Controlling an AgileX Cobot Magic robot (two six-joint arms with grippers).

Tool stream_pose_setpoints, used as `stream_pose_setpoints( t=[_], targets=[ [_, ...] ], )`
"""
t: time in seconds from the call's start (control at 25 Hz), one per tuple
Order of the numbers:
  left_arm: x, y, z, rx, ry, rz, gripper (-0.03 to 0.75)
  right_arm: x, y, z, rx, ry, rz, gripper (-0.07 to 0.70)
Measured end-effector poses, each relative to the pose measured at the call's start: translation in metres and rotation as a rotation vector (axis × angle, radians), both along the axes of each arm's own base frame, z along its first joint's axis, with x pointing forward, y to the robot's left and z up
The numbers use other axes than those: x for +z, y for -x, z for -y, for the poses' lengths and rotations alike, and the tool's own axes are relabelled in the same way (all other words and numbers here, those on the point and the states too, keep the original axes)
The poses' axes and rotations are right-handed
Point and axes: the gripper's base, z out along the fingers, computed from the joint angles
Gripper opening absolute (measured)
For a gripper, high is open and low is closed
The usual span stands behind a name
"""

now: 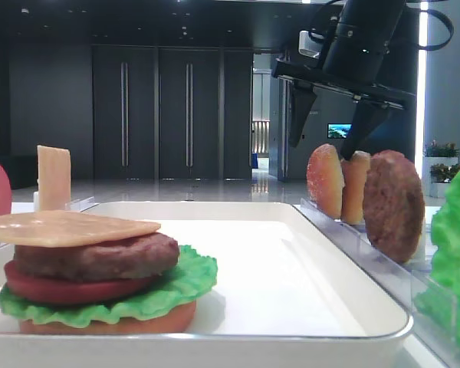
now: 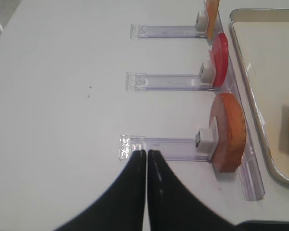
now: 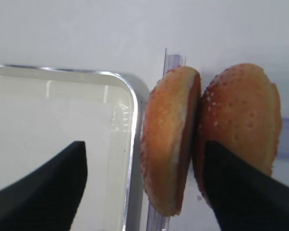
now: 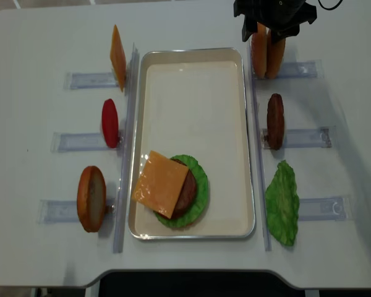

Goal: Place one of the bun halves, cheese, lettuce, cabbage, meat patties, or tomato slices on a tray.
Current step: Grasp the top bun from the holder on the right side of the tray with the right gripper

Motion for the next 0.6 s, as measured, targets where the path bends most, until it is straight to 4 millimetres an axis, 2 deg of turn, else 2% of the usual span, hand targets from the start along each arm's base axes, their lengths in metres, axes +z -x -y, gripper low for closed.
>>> stream_pose_setpoints(
  t=[0.28, 0.6],
  targets=[
    [0.0, 0.0, 0.0, 0.0, 0.0, 0.0, 0.0, 0.0, 0.0, 0.0, 0.008, 0.018, 0.004, 0.486],
    [0.0, 0.0, 0.0, 0.0, 0.0, 0.0, 0.0, -0.011, -0.001, -0.006, 0.021, 0.026, -0.023, 0.486]
  ],
)
